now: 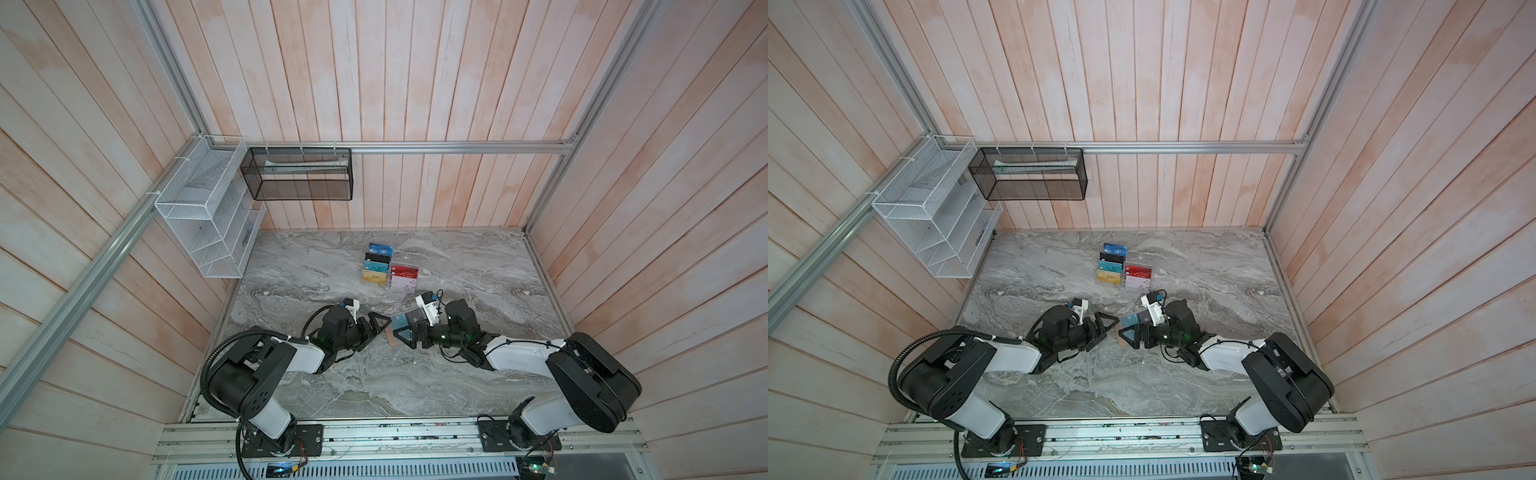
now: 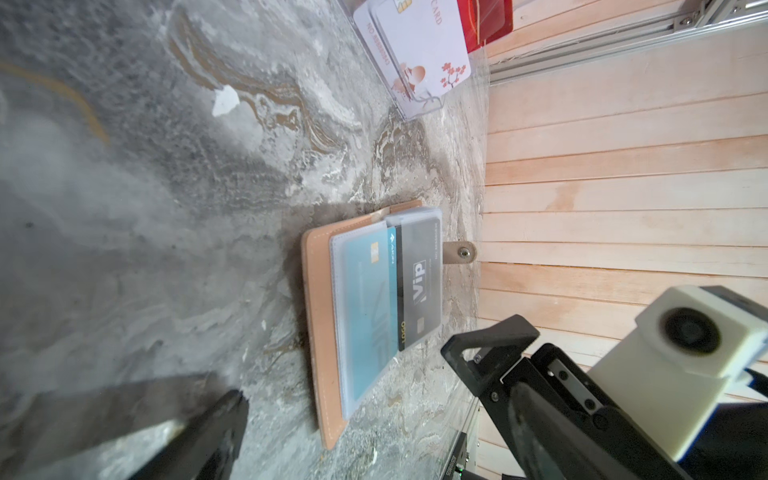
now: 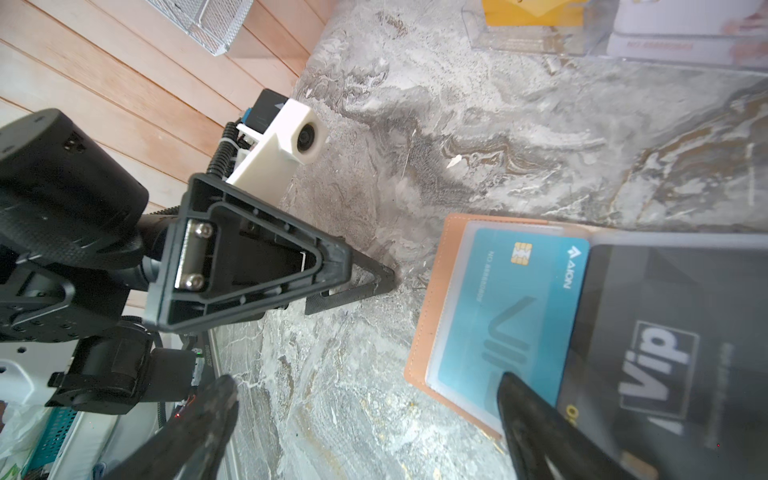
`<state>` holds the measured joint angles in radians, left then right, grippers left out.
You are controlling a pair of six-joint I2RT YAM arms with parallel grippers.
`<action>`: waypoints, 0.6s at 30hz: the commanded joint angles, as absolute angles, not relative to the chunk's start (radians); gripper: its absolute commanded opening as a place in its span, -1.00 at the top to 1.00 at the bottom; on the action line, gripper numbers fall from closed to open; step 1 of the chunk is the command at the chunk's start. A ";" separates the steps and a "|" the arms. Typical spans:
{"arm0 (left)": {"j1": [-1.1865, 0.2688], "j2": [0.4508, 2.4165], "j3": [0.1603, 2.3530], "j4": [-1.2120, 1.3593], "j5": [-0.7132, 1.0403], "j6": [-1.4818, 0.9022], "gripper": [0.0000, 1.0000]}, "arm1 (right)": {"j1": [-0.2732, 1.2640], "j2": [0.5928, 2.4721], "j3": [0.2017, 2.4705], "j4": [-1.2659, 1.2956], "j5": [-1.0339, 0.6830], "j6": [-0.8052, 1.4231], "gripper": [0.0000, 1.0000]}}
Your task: Take the credit cards out of the card holder
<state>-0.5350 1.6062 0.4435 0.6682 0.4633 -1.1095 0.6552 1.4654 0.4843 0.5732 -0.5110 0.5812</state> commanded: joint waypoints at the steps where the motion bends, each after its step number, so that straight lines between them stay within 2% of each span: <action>1: -0.531 1.595 0.494 0.688 0.506 -1.133 -1.00 | 0.626 1.436 0.447 0.568 -0.505 0.601 -0.96; 12: -0.547 1.747 0.630 0.829 0.591 -1.259 -1.00 | 0.616 1.474 0.397 0.665 -0.542 0.654 -0.96; 18: -0.548 1.811 0.606 0.866 0.583 -1.270 -1.00 | 0.617 1.529 0.418 0.692 -0.555 0.663 -0.96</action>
